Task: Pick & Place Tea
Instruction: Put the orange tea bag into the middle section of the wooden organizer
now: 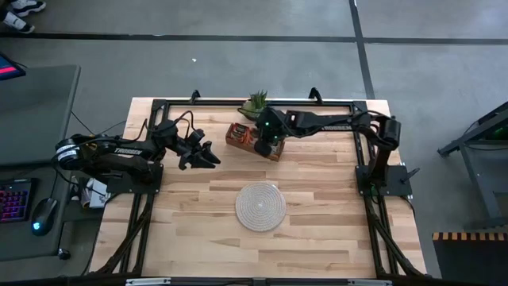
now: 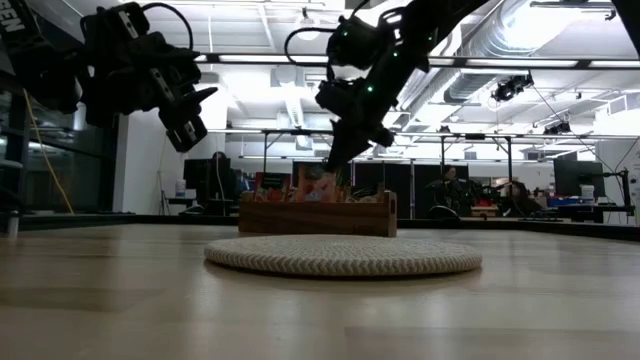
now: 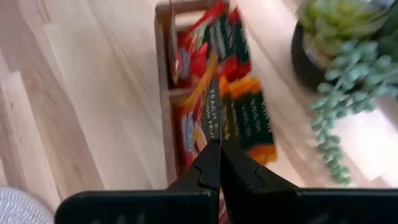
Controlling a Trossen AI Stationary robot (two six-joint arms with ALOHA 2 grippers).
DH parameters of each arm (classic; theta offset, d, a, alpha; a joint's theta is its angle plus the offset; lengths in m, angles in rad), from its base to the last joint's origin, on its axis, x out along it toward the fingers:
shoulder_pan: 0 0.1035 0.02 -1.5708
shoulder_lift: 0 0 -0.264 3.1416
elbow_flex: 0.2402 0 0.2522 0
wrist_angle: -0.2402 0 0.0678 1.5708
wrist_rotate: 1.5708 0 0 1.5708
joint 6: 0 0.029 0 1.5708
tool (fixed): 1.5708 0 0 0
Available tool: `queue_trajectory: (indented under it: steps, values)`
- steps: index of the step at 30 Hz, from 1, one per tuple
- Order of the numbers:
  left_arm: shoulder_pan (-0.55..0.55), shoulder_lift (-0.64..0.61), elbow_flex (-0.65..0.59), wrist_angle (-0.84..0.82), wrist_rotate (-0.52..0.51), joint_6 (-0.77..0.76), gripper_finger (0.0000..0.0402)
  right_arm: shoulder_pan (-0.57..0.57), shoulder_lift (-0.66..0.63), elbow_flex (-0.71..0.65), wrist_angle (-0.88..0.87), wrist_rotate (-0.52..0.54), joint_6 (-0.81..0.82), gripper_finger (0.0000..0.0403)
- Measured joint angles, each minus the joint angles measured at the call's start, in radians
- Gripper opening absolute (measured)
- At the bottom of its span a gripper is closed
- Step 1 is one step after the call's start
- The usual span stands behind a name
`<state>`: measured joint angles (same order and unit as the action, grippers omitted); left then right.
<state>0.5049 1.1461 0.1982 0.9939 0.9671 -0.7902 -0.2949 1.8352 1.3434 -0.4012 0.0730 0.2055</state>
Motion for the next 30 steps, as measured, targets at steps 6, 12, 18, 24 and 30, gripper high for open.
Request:
queue_trajectory:
  steps: [6, 12, 18, 24, 30]
  values:
    - [-0.001, -0.012, 0.0, 0.01, 0.013, 0.0, 0.0197, 0.003, 0.033, 0.0, -0.006, -0.005, 0.011, 0.0]
    - [-0.001, -0.029, 0.0, 0.006, 0.013, 0.0, 0.0197, 0.0, 0.033, 0.0, -0.01, -0.003, 0.016, 0.0]
    - [-0.001, -0.06, 0.0, 0.003, 0.009, 0.0, 0.0197, 0.0, 0.058, 0.0, -0.013, -0.012, 0.036, 0.0]
    - [-0.001, -0.107, 0.0, -0.002, -0.002, 0.01, 0.0197, 0.001, 0.079, 0.0, -0.014, -0.027, 0.066, 0.0]
    - [-0.001, -0.124, 0.0, -0.002, -0.001, 0.034, 0.0197, 0.001, 0.077, 0.0, -0.012, -0.048, 0.07, 0.0001]
